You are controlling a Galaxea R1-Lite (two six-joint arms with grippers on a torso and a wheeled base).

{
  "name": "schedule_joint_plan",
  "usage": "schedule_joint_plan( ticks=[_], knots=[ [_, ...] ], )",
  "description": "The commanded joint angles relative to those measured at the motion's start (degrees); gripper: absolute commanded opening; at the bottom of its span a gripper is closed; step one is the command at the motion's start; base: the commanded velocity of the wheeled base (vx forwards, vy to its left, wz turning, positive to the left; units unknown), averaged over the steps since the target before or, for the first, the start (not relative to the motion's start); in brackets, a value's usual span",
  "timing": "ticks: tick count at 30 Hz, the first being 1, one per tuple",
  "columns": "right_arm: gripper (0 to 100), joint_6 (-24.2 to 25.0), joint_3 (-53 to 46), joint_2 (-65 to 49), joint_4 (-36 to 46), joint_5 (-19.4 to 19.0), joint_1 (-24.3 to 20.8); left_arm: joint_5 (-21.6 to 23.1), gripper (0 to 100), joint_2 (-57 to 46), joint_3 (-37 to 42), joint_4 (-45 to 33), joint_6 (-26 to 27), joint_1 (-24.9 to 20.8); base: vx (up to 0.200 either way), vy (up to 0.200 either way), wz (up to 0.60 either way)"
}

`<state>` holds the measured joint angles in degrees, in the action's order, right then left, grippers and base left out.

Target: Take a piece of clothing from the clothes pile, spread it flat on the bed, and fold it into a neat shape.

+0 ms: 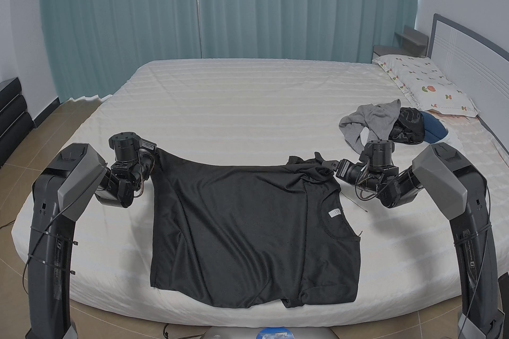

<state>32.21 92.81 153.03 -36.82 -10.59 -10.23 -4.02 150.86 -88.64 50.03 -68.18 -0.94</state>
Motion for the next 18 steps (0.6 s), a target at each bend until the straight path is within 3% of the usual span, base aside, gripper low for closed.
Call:
schedule_joint_plan(
  ticks=[1,10,18],
  knots=[
    [0,-0.9,7.0,3.9,4.6,0.0,-1.6,0.0,0,-0.3,0.5,-0.1,-0.1,0.0,0.000,0.000,0.00],
    [0,-0.5,21.8,9.0,12.2,3.7,-2.2,0.0,0,-0.4,1.0,0.1,0.0,-0.1,0.000,0.000,0.00],
    [0,-0.2,21.8,7.0,2.7,6.3,-0.7,0.0,0,-0.4,1.0,0.2,0.0,-0.1,0.000,0.000,0.00]
  ],
)
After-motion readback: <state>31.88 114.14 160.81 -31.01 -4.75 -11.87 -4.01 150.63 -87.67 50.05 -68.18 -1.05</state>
